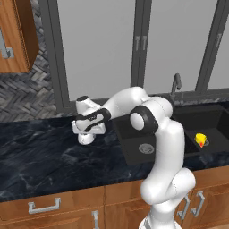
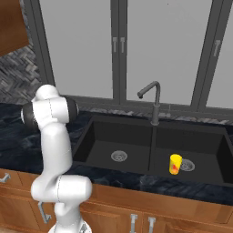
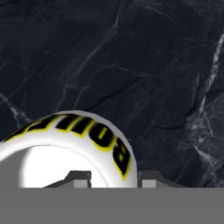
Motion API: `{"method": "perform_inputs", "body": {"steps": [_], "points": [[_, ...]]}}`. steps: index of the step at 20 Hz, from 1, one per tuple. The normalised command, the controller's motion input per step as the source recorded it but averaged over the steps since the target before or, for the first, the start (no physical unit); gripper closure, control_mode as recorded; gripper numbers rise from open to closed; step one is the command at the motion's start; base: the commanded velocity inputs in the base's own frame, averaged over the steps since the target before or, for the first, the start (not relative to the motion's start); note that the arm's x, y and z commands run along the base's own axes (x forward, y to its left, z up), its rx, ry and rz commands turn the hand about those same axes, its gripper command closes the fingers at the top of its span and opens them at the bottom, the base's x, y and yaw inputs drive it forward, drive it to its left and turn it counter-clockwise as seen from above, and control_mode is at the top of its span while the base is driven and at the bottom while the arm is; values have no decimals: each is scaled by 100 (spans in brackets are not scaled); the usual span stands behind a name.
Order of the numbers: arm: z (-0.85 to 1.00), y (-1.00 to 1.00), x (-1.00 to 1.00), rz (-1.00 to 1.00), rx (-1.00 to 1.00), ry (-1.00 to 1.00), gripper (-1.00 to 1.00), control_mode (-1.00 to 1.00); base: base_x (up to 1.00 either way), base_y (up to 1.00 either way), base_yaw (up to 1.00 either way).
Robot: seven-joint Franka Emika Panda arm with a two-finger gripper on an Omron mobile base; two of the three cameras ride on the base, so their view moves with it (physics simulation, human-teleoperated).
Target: Move any existing items from the left basin to the right basin for drying. Then move the mug from the counter to the left basin of the sink for washing.
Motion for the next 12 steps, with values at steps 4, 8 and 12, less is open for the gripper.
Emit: {"method": "perform_inputs", "body": {"steps": [4, 8, 12], "points": [[-7, 0, 0, 0, 0, 0, 100, -100, 0, 0, 0], [-2, 0, 1, 0, 1, 0, 100, -100, 0, 0, 0], [0, 0, 0, 0, 1, 0, 100, -100, 0, 0, 0]]}}
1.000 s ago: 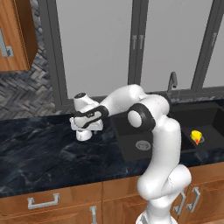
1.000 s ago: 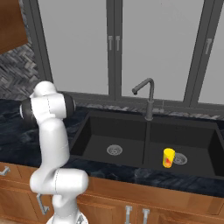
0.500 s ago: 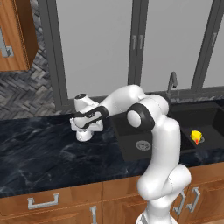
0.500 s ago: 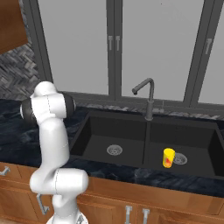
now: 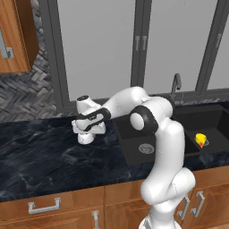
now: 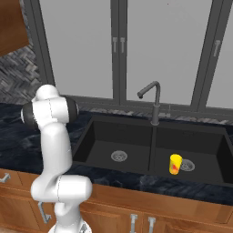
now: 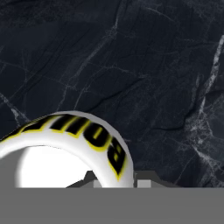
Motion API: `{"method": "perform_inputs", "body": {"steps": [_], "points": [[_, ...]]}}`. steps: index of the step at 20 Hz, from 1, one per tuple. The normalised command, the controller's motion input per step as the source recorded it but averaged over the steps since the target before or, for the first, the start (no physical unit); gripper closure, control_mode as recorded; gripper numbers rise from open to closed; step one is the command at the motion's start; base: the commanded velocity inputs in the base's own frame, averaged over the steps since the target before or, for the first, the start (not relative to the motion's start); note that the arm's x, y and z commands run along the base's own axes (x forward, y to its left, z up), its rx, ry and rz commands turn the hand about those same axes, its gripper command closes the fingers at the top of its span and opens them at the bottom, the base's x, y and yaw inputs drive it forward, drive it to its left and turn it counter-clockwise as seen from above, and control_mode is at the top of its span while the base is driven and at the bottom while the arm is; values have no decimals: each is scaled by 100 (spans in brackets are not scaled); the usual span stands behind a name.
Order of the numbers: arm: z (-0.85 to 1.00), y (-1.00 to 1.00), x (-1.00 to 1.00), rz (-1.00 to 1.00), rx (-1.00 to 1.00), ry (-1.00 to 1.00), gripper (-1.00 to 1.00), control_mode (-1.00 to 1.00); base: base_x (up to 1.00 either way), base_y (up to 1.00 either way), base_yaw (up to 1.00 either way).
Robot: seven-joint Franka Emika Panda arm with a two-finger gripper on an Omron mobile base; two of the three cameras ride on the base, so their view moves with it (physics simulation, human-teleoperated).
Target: Move any existing items from the left basin to the right basin for drying. Then move the mug from the counter to the left basin of the sink for washing.
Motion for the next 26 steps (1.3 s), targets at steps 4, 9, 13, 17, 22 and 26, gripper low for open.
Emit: {"method": "perform_inputs", "body": {"steps": [4, 9, 13, 17, 22, 26], "points": [[6, 0, 0, 0, 0, 0, 100, -100, 0, 0, 0], [26, 0, -3, -6, 0, 4, 100, -100, 0, 0, 0], [34, -18, -7, -9, 0, 6, 100, -100, 0, 0, 0], [33, -34, -6, -10, 0, 4, 100, -100, 0, 0, 0], [25, -43, -10, -9, 0, 1, 100, -100, 0, 0, 0], [8, -45, -20, -10, 0, 0, 100, -100, 0, 0, 0]]}}
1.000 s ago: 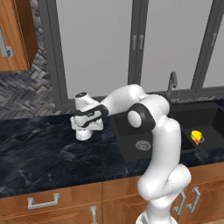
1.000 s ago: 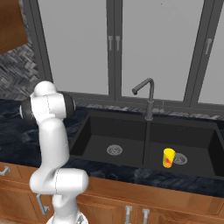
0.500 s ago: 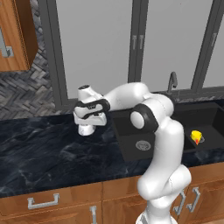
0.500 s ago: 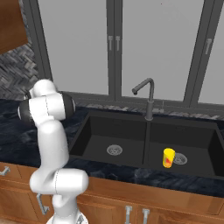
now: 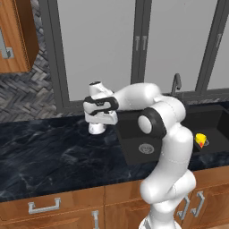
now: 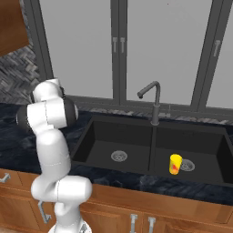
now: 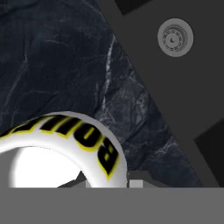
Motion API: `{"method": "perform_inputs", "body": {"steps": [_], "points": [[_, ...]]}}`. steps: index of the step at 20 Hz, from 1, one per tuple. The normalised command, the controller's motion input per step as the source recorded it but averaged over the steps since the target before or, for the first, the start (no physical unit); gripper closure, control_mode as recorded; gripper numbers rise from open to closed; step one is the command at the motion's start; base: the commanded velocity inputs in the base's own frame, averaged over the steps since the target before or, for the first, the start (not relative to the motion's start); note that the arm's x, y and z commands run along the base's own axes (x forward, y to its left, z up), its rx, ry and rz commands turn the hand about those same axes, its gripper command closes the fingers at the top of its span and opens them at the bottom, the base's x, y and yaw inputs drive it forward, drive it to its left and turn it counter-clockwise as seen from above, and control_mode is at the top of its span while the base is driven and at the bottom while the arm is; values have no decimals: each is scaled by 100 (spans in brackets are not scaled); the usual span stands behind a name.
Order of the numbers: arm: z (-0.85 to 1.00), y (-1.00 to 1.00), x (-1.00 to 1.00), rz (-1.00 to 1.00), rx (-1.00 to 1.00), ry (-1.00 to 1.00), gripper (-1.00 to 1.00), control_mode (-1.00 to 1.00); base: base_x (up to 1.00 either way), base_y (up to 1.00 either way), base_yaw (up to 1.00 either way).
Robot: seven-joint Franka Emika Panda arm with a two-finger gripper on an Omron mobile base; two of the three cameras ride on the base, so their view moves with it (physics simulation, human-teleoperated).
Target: Move any existing items from the left basin to the right basin for drying. Then move the mug from the counter to the left basin of the sink for washing.
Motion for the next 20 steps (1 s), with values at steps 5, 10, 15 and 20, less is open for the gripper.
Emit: {"method": "perform_inputs", "body": {"steps": [5, 10, 15, 20], "points": [[0, -46, -26, -11, 0, 0, 100, -100, 0, 0, 0], [1, -54, -30, -12, 0, 0, 100, -100, 0, 0, 0], [5, -57, -25, -12, 0, 0, 100, -100, 0, 0, 0], [1, -58, -15, -10, 0, 0, 100, -100, 0, 0, 0]]}}
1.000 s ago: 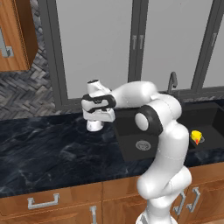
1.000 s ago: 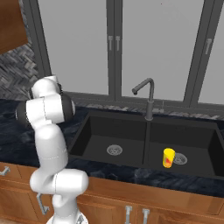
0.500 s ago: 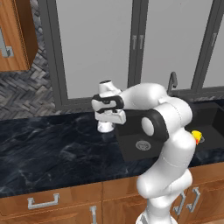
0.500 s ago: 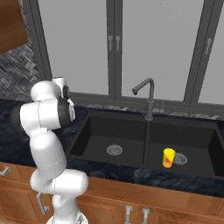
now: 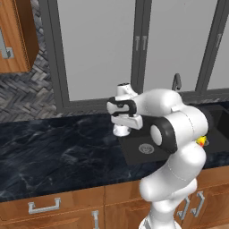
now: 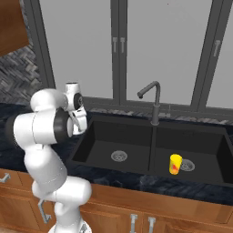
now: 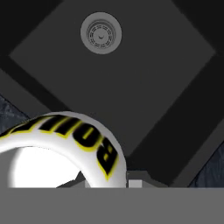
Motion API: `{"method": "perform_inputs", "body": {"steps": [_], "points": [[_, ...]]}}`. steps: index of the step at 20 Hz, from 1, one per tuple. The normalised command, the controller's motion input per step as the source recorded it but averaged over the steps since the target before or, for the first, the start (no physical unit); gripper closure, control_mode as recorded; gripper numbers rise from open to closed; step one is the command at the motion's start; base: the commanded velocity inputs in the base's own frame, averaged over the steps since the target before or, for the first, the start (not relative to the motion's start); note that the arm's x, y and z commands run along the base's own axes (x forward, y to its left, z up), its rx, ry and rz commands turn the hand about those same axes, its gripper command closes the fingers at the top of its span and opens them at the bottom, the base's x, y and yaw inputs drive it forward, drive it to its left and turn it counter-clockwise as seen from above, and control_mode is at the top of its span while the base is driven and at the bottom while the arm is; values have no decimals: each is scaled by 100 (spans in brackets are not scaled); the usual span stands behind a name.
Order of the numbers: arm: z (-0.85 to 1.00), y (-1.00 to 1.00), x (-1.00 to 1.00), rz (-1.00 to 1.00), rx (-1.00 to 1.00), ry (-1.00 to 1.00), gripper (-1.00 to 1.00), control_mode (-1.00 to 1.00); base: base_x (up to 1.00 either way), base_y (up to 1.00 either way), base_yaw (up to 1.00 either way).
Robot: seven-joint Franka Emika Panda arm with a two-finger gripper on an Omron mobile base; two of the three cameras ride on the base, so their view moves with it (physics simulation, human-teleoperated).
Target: Move any existing items from the left basin to the right basin for drying. Then move the mug from the counter to the left basin of the sink for washing.
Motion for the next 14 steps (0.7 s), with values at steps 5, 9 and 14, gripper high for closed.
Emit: {"method": "perform_inputs", "body": {"steps": [5, 9, 14], "points": [[0, -57, -17, -9, 0, 0, 100, -100, 0, 0, 0], [-4, -56, -10, -8, 0, 0, 100, -100, 0, 0, 0], [-28, -46, -1, -7, 0, 0, 100, -100, 0, 0, 0]]}}
